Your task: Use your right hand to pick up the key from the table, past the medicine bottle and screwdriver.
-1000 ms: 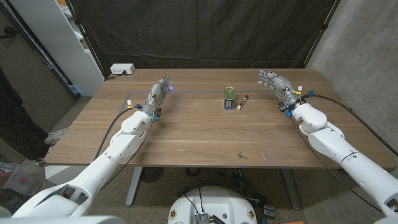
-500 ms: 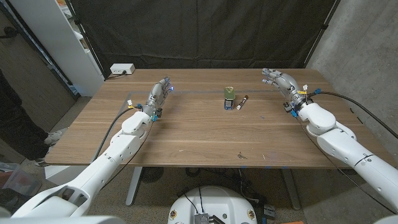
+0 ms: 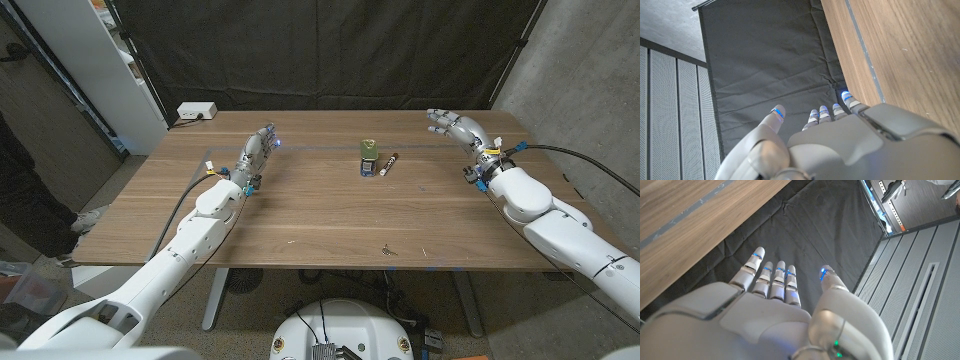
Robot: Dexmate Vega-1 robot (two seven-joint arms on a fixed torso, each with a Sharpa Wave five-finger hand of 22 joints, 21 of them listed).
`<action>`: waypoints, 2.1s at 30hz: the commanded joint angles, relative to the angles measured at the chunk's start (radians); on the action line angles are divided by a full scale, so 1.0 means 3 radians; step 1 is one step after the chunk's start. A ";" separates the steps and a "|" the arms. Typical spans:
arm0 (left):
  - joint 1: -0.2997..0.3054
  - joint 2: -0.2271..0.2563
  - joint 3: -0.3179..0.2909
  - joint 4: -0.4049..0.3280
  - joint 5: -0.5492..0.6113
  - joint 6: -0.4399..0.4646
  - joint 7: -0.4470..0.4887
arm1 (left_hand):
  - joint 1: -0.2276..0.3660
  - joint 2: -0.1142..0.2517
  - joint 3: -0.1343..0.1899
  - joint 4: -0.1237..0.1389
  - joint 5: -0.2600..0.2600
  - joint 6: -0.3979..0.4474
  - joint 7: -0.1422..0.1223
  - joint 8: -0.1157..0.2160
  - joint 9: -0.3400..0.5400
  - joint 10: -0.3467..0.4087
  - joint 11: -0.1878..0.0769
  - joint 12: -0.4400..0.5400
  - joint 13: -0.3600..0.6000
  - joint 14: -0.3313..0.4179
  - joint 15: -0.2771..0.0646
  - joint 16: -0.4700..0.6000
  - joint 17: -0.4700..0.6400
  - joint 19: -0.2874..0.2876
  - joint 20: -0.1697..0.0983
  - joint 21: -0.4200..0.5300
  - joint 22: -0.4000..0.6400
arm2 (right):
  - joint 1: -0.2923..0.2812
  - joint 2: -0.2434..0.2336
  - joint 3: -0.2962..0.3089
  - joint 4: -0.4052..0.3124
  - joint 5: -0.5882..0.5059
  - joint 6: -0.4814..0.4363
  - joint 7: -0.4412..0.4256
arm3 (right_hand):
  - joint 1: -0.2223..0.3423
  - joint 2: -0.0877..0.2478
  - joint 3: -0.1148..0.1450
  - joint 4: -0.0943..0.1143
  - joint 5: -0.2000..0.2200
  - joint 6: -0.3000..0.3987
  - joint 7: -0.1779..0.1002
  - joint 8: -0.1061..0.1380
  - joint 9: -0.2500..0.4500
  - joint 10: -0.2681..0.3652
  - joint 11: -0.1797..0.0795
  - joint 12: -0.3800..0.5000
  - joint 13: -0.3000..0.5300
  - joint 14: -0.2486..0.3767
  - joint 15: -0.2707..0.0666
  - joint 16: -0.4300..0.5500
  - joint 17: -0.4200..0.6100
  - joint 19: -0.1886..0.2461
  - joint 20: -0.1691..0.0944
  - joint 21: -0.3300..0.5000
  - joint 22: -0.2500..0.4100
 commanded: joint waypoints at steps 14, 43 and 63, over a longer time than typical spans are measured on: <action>-0.0130 -0.0020 0.0031 0.0171 -0.0019 -0.0025 -0.0170 | 0.0024 0.0127 0.0012 0.0008 0.0009 0.0001 -0.0012 0.0012 0.0012 -0.0012 0.0021 0.0013 0.0012 -0.0014 0.0010 0.0010 0.0012 -0.0006 0.0018 0.0004 0.0008 | -0.0537 -0.0293 0.0363 -0.0665 -0.0455 -0.0417 -0.0453 | 0.0062 0.0006 0.0005 -0.0054 -0.0014 0.0055 0.0003 0.0023 0.0018 0.0082 0.0004 0.0023 0.0008 0.0061 -0.0005 0.0015 0.0002 0.0019 -0.0022 0.0004 0.0016; -0.0230 -0.0056 0.0036 0.0322 -0.0021 -0.0034 -0.0273 | 0.0025 0.0126 0.0011 0.0008 0.0009 0.0000 -0.0012 0.0011 0.0012 -0.0020 0.0025 0.0010 0.0012 -0.0016 0.0013 0.0009 0.0012 -0.0006 0.0020 -0.0001 0.0008 | -0.1122 -0.0346 0.0885 -0.1398 -0.1001 -0.1263 -0.0620 | 0.0065 -0.0022 -0.0038 -0.0053 -0.0031 0.0105 0.0008 0.0021 0.0022 0.0144 0.0018 0.0024 0.0013 0.0147 0.0005 0.0034 0.0010 0.0035 -0.0015 0.0005 0.0017; -0.0311 -0.0098 0.0052 0.0441 -0.0004 -0.0045 -0.0336 | 0.0025 0.0125 0.0010 0.0008 0.0010 -0.0002 -0.0011 0.0011 0.0012 -0.0023 0.0024 0.0010 0.0012 -0.0021 0.0018 0.0008 0.0012 -0.0006 0.0019 -0.0004 0.0008 | -0.1415 -0.0251 0.1197 -0.1713 -0.1303 -0.1578 -0.0389 | 0.0039 -0.0063 -0.0085 -0.0047 -0.0031 0.0096 -0.0014 0.0006 0.0025 0.0105 -0.0001 -0.0004 0.0018 0.0117 0.0014 0.0012 0.0014 0.0024 -0.0003 -0.0002 0.0018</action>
